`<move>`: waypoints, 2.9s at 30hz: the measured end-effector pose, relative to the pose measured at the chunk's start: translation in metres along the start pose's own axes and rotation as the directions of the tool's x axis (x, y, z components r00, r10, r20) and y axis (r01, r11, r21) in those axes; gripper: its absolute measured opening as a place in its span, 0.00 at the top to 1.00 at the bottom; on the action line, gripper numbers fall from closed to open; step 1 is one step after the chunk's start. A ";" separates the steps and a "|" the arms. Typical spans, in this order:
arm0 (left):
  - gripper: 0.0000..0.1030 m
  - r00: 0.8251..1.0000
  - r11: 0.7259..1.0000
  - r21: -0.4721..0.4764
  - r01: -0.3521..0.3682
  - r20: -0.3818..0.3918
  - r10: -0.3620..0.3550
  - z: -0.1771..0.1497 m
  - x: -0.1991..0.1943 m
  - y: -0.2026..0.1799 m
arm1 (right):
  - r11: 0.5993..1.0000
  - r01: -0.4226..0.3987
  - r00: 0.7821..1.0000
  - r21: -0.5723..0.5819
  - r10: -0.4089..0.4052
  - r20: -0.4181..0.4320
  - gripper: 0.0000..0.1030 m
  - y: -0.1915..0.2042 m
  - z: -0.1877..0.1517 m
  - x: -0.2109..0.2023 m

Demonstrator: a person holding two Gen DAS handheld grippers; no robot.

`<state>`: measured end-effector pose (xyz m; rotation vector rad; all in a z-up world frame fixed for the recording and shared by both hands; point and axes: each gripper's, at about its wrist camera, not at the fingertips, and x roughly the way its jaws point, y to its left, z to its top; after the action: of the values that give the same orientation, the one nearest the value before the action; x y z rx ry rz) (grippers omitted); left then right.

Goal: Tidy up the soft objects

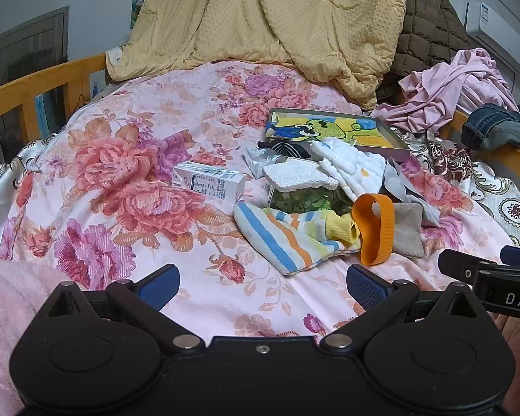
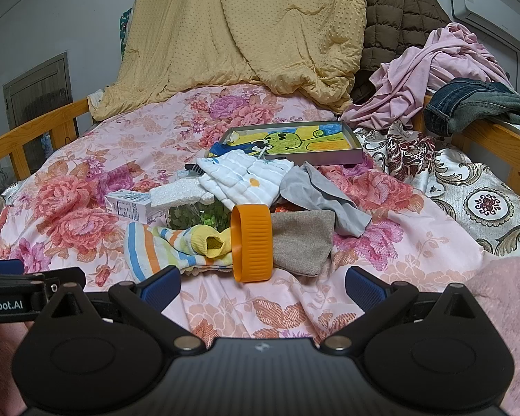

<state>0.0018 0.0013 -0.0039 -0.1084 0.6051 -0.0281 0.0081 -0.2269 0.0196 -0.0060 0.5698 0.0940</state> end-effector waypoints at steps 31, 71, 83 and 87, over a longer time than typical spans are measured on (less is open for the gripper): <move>0.01 0.998 0.998 -0.040 0.055 -0.033 -0.056 -0.001 -0.001 -0.003 | 1.000 -0.019 0.999 0.022 0.020 -0.045 0.00 -0.002 0.002 0.006; 0.12 0.908 0.982 -0.109 0.153 -0.376 -0.183 0.053 0.161 0.008 | 0.964 -0.241 0.869 0.113 0.266 -0.418 0.12 -0.034 0.082 0.181; 0.35 0.900 0.973 -0.170 0.156 -0.381 -0.211 0.052 0.172 0.012 | 0.950 -0.274 0.861 0.146 0.310 -0.403 0.26 -0.036 0.082 0.192; 0.59 0.891 0.968 -0.170 0.185 -0.386 -0.238 0.050 0.174 0.009 | 0.956 -0.274 0.870 0.105 0.293 -0.397 0.40 -0.031 0.083 0.191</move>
<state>0.1738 0.0053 -0.0624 -0.3000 1.0092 -0.2295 0.2156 -0.2388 -0.0143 0.1055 0.9926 0.3747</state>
